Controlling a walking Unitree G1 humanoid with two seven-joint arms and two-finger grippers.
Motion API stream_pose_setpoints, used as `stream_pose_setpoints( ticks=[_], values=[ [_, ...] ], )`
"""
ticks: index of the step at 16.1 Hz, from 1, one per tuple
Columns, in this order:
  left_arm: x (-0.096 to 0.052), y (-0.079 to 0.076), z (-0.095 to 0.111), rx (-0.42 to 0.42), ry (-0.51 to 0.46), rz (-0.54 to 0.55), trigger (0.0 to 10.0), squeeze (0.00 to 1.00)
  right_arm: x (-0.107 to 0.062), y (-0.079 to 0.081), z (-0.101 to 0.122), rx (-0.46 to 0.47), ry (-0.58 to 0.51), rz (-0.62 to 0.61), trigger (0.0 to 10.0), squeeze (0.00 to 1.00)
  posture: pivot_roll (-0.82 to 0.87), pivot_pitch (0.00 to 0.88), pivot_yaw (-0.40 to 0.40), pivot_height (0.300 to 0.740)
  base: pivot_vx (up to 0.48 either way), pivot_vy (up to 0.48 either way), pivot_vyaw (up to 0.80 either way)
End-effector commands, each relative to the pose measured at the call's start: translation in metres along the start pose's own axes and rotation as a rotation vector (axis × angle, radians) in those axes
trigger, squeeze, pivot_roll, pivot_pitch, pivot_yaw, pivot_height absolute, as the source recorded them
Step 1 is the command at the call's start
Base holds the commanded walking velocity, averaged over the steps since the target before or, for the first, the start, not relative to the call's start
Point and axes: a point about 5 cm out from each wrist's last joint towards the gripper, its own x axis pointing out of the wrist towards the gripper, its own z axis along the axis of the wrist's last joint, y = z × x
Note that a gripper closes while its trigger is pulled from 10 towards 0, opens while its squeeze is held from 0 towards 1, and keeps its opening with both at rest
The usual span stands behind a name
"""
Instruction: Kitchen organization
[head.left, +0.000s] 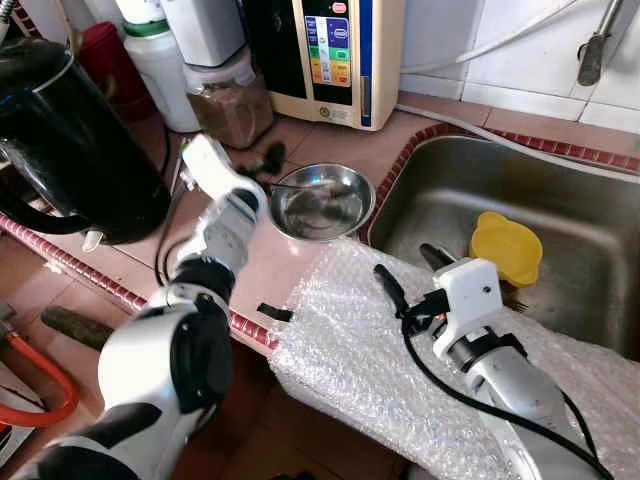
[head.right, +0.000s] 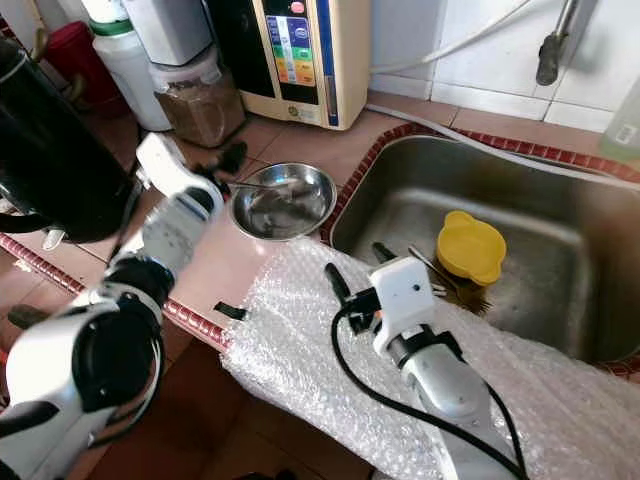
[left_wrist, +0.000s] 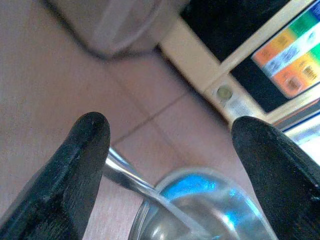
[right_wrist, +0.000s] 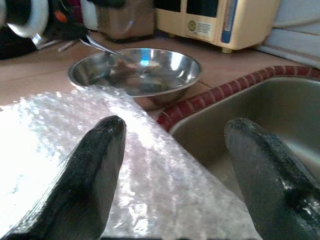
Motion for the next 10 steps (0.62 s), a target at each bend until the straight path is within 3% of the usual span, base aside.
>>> stream_pose_setpoints(
  ticks=[1, 5, 7, 10],
  values=[
    [0.0, 0.002, 0.004, 0.011, -0.004, 0.007, 10.0, 0.0, 0.0, 0.001, 0.006, 0.001, -0.018, 0.003, 10.0, 0.27, -0.32, 0.142, 0.165, 0.74, 0.0, 0.0, 0.0],
    [0.001, -0.004, 0.017, 0.09, -0.08, -0.024, 10.0, 0.0, 0.004, 0.0, 0.003, -0.013, -0.006, -0.011, 10.0, 0.26, -0.31, 0.138, 0.164, 0.74, 0.0, 0.0, 0.0],
    [-0.001, 0.001, 0.027, 0.035, -0.165, 0.028, 10.0, 0.0, 0.005, -0.001, 0.002, -0.019, -0.004, -0.019, 10.0, 0.24, -0.31, 0.136, 0.163, 0.74, 0.0, 0.0, 0.0],
    [-0.004, 0.012, 0.032, -0.004, -0.217, 0.094, 10.0, 0.0, 0.005, -0.002, 0.002, -0.026, -0.004, -0.018, 10.0, 0.24, -0.3, 0.134, 0.16, 0.74, 0.0, 0.0, 0.0]
  ],
)
